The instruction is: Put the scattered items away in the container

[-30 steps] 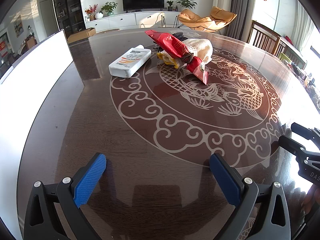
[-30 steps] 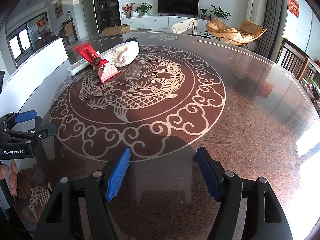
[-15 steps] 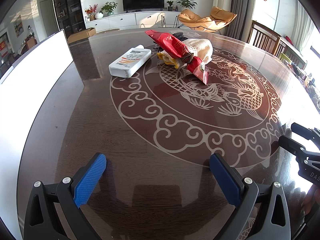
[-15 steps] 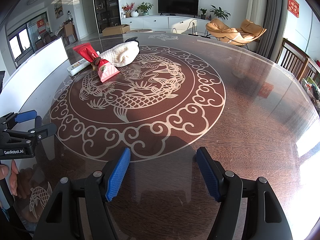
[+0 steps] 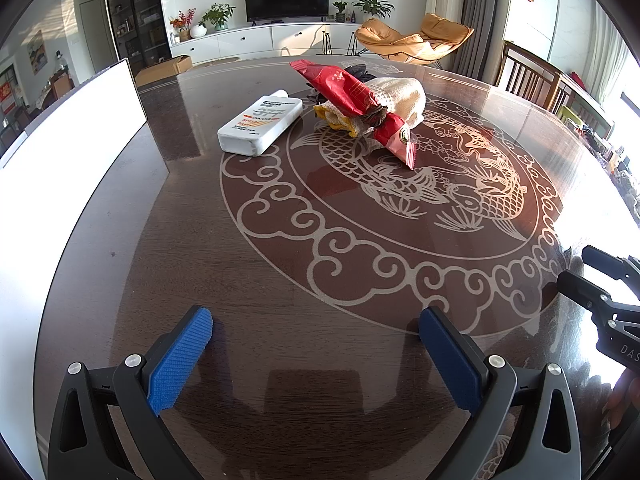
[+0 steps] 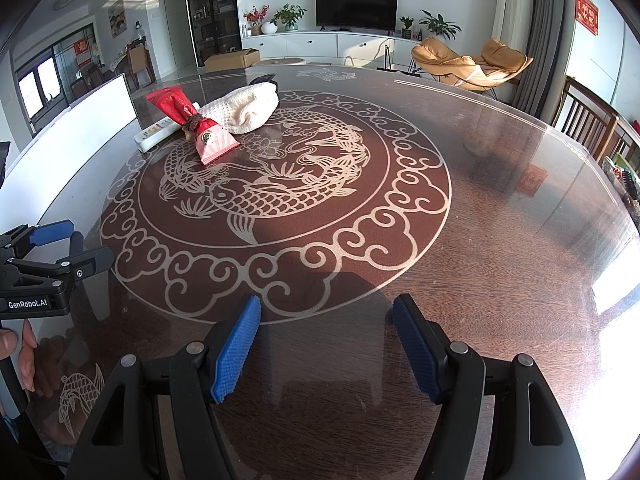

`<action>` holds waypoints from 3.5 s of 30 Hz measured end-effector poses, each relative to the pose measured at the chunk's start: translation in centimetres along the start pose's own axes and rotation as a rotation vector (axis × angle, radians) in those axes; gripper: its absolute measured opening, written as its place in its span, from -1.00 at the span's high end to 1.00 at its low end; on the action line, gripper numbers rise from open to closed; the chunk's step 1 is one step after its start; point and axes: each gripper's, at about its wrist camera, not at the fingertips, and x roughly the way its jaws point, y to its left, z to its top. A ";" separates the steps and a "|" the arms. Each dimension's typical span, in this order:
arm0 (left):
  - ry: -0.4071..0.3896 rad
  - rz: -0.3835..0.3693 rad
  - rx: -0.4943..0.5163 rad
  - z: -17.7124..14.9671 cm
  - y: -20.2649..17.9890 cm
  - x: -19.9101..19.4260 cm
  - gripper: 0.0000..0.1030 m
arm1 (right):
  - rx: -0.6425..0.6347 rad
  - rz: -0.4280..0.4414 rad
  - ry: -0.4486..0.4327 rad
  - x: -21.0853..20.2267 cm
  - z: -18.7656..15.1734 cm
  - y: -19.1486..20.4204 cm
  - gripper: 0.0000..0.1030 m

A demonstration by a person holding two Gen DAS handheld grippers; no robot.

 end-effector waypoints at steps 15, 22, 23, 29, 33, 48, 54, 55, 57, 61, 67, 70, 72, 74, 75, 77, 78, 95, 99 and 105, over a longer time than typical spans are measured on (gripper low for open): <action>0.000 0.000 0.000 0.0 0.0 0.0 -1.00 | 0.000 0.000 0.000 0.0 0.0 0.0 -0.35; 0.000 0.000 0.000 0.0 0.0 0.0 -1.00 | 0.000 0.000 0.000 0.0 0.0 0.0 -0.35; 0.000 0.000 0.000 0.0 0.0 0.0 -1.00 | 0.000 0.000 0.000 0.0 0.0 0.0 -0.35; 0.000 0.000 0.000 0.0 0.0 0.0 -1.00 | 0.000 0.000 0.000 0.0 0.0 0.0 -0.35; 0.000 0.000 0.000 0.0 0.0 0.0 -1.00 | 0.000 0.000 0.000 0.0 0.0 0.0 -0.35; 0.000 0.000 0.000 0.0 0.0 0.0 -1.00 | 0.000 0.000 0.000 0.0 0.0 0.0 -0.35; 0.000 0.000 0.000 0.0 0.0 0.0 -1.00 | 0.000 0.000 0.000 0.0 0.0 0.0 -0.35; 0.000 0.000 0.000 0.0 0.0 0.0 -1.00 | 0.000 0.000 0.000 0.0 0.0 0.0 -0.35; 0.000 0.001 0.001 0.0 0.0 0.0 -1.00 | 0.000 0.000 0.000 0.0 0.0 0.0 -0.35; 0.000 -0.001 0.001 0.0 0.0 0.0 -1.00 | 0.000 0.000 0.000 0.0 0.0 0.0 -0.35; 0.029 -0.071 0.106 -0.5 1.2 -0.6 -1.00 | 0.000 0.000 0.000 0.0 0.0 0.0 -0.35; 0.031 -0.067 0.098 -2.1 3.1 -1.8 -1.00 | -0.005 -0.002 -0.001 0.0 0.0 0.1 -0.35; 0.015 -0.061 0.082 -3.1 4.3 -2.4 -1.00 | -0.034 0.048 0.007 0.4 0.6 0.5 -0.38; 0.008 -0.048 0.063 -3.6 4.8 -2.7 -1.00 | -0.084 0.139 0.035 1.5 2.4 1.6 -0.38; 0.005 -0.043 0.059 -3.7 4.9 -2.8 -1.00 | -0.096 0.173 0.047 2.2 3.6 2.1 -0.38; 0.001 -0.036 0.053 -3.7 4.9 -2.8 -1.00 | -0.129 0.214 0.064 3.5 6.3 3.6 -0.38; 0.001 -0.035 0.052 -3.7 4.9 -2.8 -1.00 | -0.163 0.219 0.066 4.3 7.7 4.5 -0.38; -0.002 -0.032 0.050 -3.9 4.9 -3.0 -1.00 | -0.351 0.244 0.133 12.5 16.2 12.7 -0.21; -0.002 -0.032 0.050 -3.9 4.9 -3.0 -1.00 | -0.338 0.278 0.130 10.8 14.6 12.0 0.34; 0.022 -0.040 0.062 -3.4 4.9 -2.7 -1.00 | -0.311 0.301 0.113 5.6 9.7 8.2 0.38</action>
